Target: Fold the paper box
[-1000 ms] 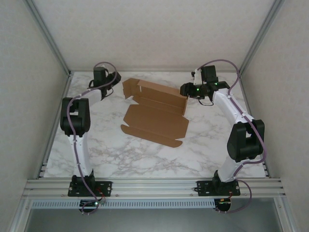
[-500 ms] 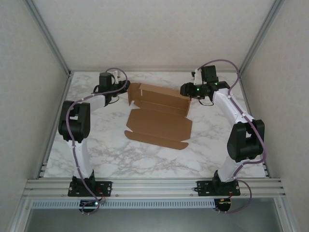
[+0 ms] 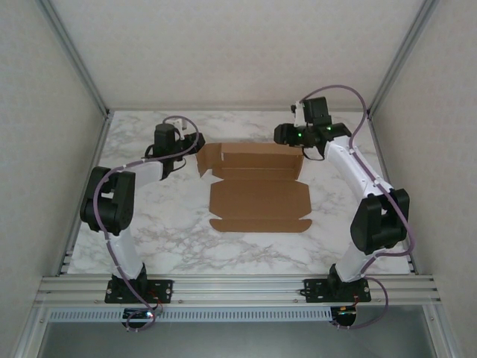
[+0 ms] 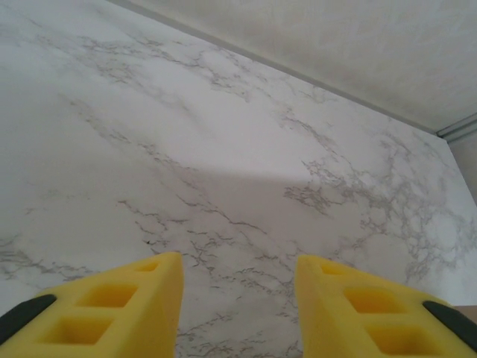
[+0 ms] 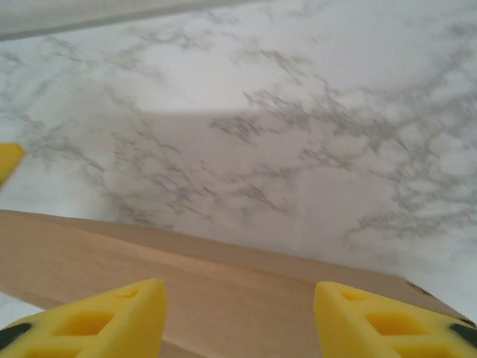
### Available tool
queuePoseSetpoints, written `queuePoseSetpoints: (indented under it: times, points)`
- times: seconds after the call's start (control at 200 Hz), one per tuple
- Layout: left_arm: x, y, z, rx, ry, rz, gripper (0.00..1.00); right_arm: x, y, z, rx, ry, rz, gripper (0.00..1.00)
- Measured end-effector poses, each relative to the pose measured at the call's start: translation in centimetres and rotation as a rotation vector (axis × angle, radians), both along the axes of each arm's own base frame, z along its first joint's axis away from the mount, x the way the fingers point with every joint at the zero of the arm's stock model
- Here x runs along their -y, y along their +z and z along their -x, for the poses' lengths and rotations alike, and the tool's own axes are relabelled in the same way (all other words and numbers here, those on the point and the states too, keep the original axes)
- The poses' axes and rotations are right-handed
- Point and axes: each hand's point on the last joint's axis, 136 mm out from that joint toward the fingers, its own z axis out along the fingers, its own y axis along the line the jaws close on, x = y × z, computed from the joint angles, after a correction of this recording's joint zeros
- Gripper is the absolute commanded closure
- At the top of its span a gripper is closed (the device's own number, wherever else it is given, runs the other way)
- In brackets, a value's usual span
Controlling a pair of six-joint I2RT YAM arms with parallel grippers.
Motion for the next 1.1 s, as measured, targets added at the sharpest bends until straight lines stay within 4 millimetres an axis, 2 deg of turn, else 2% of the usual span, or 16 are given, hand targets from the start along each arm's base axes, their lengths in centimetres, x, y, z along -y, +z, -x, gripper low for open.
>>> queuePoseSetpoints:
  times: [0.135,0.23,0.325,0.441,0.571,0.731,0.821,0.956,1.097]
  points:
    - [-0.2,-0.4,0.4,-0.004,0.012,0.004,0.56,-4.0,3.8,0.7,0.084,0.096,-0.022,0.66]
    - [-0.3,-0.5,0.6,-0.005,0.016,0.005,0.56,-7.1,4.7,1.8,0.098,0.174,-0.045,0.69]
    - [-0.6,-0.5,0.7,-0.005,0.03,0.0,0.56,-9.6,3.5,2.5,0.068,0.235,-0.048,0.72]
    - [-1.0,0.0,0.7,0.006,0.05,-0.009,0.56,-11.5,0.3,3.1,-0.009,0.276,-0.033,0.72]
    - [-1.6,1.1,0.7,0.023,0.07,-0.01,0.56,-11.7,-1.8,3.1,-0.061,0.274,-0.023,0.72]
    - [-2.5,3.3,0.6,0.068,0.087,-0.009,0.55,-11.6,-2.2,3.3,-0.074,0.275,-0.021,0.72]
    - [-2.9,3.8,0.7,0.075,0.094,-0.014,0.56,-11.6,-2.3,3.3,-0.076,0.275,-0.019,0.72]
    - [-3.8,3.2,0.8,0.052,0.123,-0.037,0.56,-11.7,-3.4,3.2,-0.099,0.274,-0.009,0.72]
    - [-4.9,1.2,1.5,-0.021,0.15,-0.106,0.59,-11.6,-4.8,3.4,-0.129,0.274,0.003,0.73]
